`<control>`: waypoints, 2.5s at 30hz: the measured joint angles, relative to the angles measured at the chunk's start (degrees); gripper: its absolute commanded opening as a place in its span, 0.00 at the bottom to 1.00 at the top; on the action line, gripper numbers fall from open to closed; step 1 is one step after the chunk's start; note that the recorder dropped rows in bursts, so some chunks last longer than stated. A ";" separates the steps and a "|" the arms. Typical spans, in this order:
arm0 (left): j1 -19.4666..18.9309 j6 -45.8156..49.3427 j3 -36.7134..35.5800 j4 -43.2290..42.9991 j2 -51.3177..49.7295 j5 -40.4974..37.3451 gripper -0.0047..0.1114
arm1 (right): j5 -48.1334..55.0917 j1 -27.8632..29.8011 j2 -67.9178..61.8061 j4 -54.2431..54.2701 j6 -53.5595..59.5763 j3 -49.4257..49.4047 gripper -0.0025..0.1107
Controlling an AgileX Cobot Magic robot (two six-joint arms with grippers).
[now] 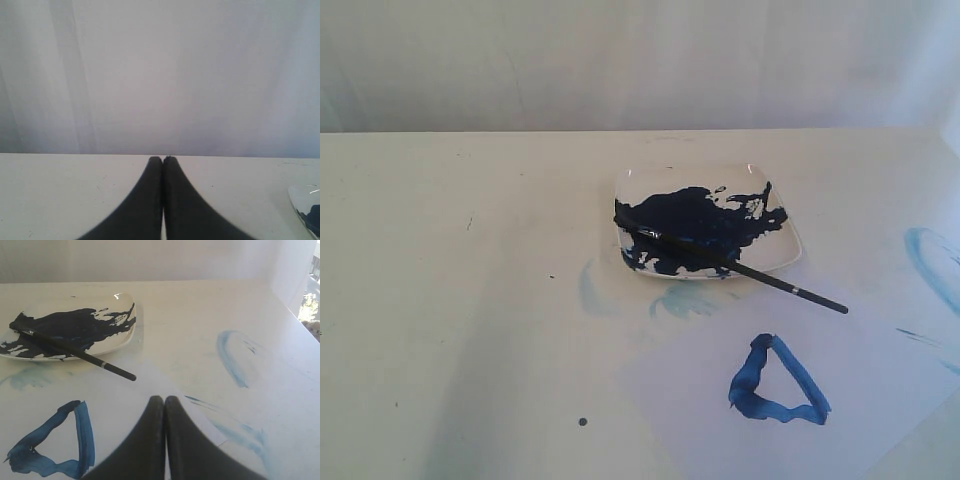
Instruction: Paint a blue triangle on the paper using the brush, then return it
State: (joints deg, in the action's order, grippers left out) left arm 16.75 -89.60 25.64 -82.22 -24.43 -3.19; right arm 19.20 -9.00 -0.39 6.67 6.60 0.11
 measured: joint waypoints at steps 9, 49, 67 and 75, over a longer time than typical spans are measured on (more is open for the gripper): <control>-0.72 0.77 -3.27 -0.20 1.76 -1.17 0.04 | 0.00 0.00 0.00 0.00 0.00 0.00 0.02; -16.77 100.69 -25.31 89.79 24.24 -13.30 0.04 | 0.20 0.00 0.00 0.11 0.00 0.00 0.02; -17.53 81.70 -25.31 72.57 24.24 -12.93 0.04 | 0.20 0.00 0.00 0.34 0.00 0.00 0.02; -15.51 84.57 -25.31 73.80 24.24 -12.93 0.04 | 0.20 0.00 0.00 0.34 0.00 0.00 0.02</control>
State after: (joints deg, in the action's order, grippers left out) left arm 1.24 -5.03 0.33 -8.42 -0.19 -16.13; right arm 19.40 -9.00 -0.39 7.01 6.60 0.11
